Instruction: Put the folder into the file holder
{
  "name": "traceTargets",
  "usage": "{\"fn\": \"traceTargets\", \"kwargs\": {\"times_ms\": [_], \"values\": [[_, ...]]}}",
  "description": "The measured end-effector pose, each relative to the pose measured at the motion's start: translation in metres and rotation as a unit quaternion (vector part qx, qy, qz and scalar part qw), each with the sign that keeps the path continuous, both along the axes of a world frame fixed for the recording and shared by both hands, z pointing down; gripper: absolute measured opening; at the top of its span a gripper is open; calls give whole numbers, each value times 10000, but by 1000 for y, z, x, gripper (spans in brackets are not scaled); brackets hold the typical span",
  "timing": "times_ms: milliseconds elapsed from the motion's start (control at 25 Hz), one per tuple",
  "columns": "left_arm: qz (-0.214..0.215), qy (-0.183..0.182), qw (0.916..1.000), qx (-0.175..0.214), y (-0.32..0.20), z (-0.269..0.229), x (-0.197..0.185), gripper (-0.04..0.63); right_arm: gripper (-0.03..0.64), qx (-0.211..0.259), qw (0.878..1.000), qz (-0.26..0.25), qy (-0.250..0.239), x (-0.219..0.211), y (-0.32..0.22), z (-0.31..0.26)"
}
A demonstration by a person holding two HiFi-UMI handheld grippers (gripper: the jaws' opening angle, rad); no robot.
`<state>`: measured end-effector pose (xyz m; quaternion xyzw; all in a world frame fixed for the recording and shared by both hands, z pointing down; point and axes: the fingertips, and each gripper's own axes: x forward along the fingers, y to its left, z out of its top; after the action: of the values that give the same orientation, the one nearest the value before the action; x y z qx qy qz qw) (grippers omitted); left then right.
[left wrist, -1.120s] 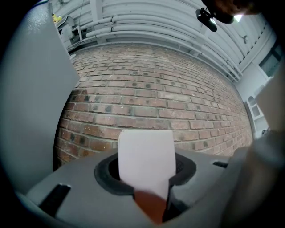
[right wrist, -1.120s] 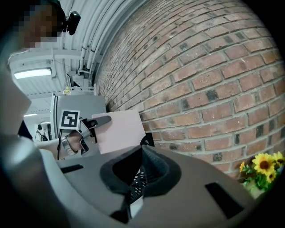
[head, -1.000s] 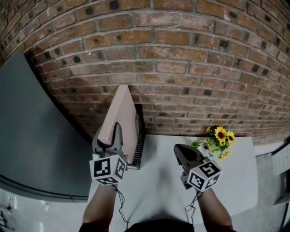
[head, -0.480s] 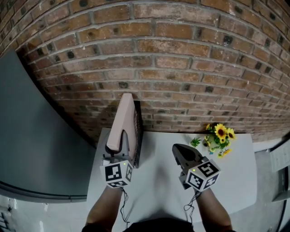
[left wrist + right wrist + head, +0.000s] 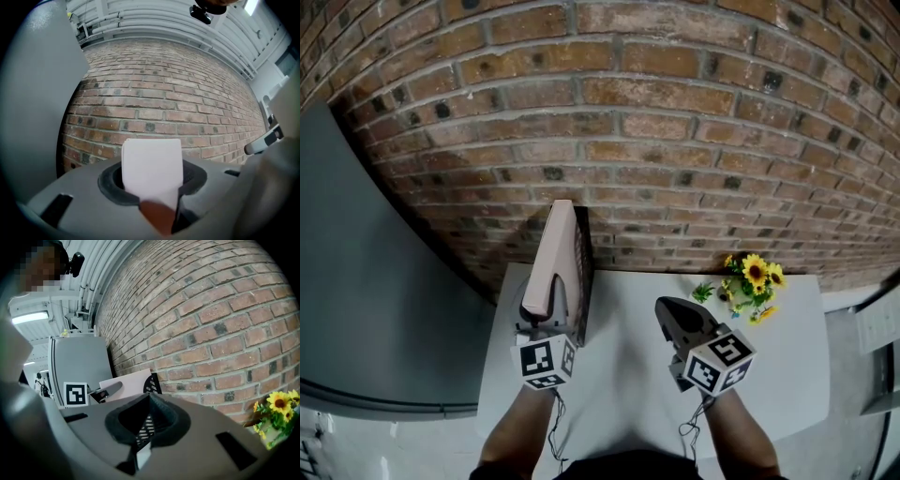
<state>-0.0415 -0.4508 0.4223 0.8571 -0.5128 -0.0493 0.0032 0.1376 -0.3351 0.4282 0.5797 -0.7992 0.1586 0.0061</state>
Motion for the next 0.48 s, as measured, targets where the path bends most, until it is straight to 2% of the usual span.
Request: {"fn": "traceTargets", "kwargs": {"times_ms": [240,480], "values": [[-21,-23,9999,-114,0,12,-2,174,3,11,10000,29,-10,2,2,-2],[84,-114,9999,-29,6,3,-2,227,3,84,10000,-8,-49,1,7,-7]]}}
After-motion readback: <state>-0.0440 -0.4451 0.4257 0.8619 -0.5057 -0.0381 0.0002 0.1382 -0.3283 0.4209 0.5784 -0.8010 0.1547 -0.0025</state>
